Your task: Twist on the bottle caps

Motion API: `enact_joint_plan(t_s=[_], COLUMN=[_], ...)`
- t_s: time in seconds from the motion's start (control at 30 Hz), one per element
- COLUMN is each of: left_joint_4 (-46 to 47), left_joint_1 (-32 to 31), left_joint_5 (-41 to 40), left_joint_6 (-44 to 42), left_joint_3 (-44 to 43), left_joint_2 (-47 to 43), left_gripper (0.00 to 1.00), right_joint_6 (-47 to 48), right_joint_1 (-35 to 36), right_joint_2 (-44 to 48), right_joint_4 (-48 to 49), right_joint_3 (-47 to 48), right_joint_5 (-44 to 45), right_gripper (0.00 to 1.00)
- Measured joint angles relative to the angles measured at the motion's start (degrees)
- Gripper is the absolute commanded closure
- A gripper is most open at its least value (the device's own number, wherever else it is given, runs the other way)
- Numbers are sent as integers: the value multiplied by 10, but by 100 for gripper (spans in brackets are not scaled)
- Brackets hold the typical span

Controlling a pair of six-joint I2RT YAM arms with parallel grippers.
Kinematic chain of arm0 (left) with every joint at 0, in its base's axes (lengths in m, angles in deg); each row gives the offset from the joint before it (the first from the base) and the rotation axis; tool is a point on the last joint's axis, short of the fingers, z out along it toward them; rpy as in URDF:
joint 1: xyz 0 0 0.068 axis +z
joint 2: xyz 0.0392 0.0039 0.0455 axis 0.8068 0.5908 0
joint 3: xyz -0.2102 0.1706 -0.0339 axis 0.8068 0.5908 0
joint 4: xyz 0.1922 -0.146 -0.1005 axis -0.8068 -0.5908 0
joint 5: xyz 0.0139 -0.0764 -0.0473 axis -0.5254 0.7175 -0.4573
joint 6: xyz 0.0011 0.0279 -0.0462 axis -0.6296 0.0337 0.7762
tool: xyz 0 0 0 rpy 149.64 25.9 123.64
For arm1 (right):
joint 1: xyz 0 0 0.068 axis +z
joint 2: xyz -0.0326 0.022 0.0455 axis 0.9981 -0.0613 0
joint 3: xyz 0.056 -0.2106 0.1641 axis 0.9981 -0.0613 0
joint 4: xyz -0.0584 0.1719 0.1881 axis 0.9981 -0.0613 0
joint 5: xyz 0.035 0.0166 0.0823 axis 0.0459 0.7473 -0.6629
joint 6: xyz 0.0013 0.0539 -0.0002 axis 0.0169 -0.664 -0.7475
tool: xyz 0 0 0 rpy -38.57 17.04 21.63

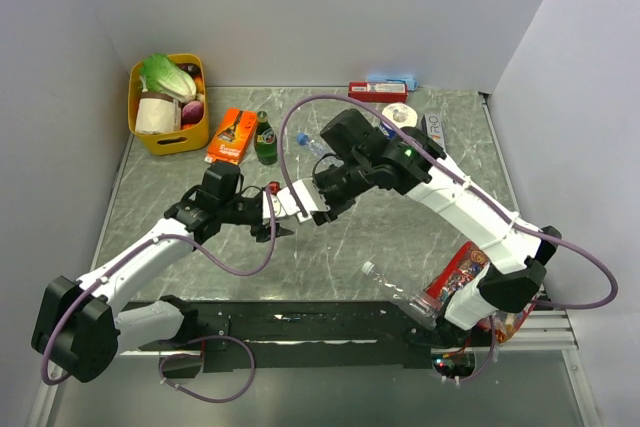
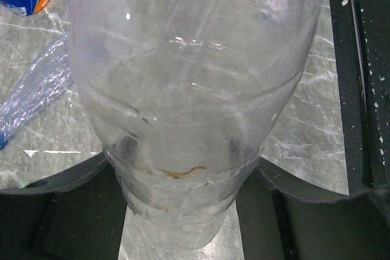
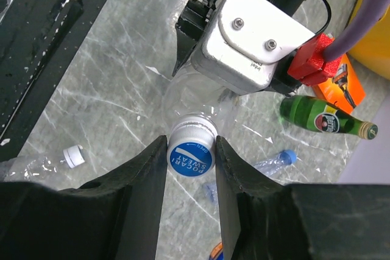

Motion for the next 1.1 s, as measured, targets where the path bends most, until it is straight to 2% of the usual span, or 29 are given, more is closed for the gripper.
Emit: enact_joint_plan(t_s=[0.17, 0.33, 0.7, 0.87, 0.93, 1.0, 1.03, 1.1], left_joint_4=[11, 55, 125, 140, 145, 148, 152, 162], left_joint_1=[0, 1, 3, 5, 5, 5, 5, 5], left_joint_5=[-4, -8, -100, -143, -153, -161, -165, -166], left_joint_6=[5, 46, 150, 170, 171, 173, 175, 176], left_joint_3=[2, 21, 47, 53, 56, 58, 61, 63], left_joint_2=[0, -3, -6, -6, -6, -6, -6, -7], left_gripper=[99, 99, 99, 99, 99, 99, 99, 99], right_joint_6=[-12, -62, -295, -410, -440, -464, -475, -487], right_joint_1=[-8, -28, -68, -78, -80, -82, -83, -86], right_joint_2=[0, -5, -71, -103, -111, -117, -120, -124], right_joint_4=[4, 19, 69, 85, 85, 86, 86, 86], right_joint_3=[0, 0, 52, 81, 89, 96, 97, 101], right_joint_5=[-6, -18, -14, -2, 3, 8, 10, 8], right_gripper=[73, 73, 75, 67, 57, 52, 45, 36])
